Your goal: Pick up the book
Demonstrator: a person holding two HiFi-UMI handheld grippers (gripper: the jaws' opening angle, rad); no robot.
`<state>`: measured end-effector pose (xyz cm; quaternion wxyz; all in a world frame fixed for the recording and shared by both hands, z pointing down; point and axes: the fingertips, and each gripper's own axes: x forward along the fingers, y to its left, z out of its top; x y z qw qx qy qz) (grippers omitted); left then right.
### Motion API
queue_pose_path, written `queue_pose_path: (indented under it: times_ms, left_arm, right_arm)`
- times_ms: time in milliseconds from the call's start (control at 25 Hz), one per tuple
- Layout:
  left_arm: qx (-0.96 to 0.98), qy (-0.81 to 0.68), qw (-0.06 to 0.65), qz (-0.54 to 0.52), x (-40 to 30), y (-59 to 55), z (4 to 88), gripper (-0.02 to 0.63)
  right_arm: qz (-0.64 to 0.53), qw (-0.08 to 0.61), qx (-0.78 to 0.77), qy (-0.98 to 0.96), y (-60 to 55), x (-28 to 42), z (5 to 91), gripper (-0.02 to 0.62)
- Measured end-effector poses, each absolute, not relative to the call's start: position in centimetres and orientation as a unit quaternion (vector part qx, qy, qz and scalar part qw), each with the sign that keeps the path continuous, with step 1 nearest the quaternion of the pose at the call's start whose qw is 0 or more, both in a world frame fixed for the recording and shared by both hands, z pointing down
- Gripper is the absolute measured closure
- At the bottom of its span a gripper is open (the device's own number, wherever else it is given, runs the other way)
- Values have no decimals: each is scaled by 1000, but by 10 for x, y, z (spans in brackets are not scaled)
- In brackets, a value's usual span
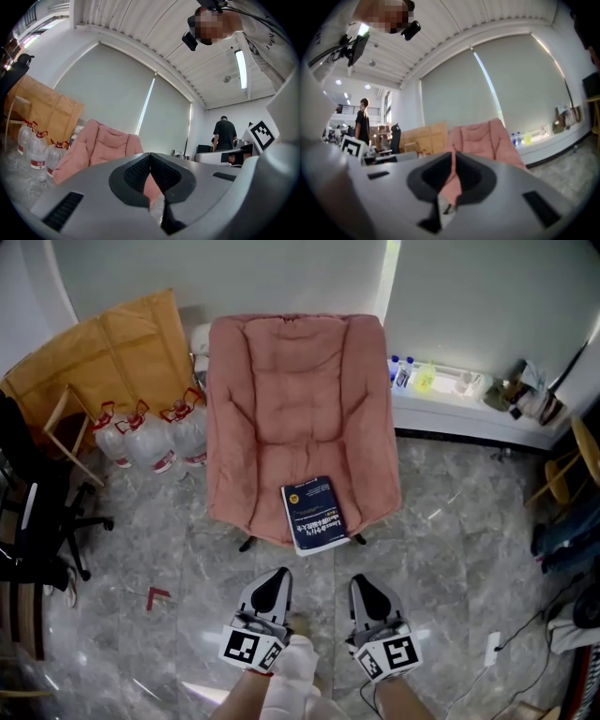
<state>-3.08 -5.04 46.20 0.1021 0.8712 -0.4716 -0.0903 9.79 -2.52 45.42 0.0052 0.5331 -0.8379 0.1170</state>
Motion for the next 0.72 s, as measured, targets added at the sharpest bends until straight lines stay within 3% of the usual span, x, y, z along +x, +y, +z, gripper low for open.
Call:
queue_pose_path:
  times_ms: [720]
  left_arm:
    - [868, -470, 147, -57, -24, -98, 583, 595]
  right_arm:
    - [208, 1, 519, -829, -88, 75, 580, 577]
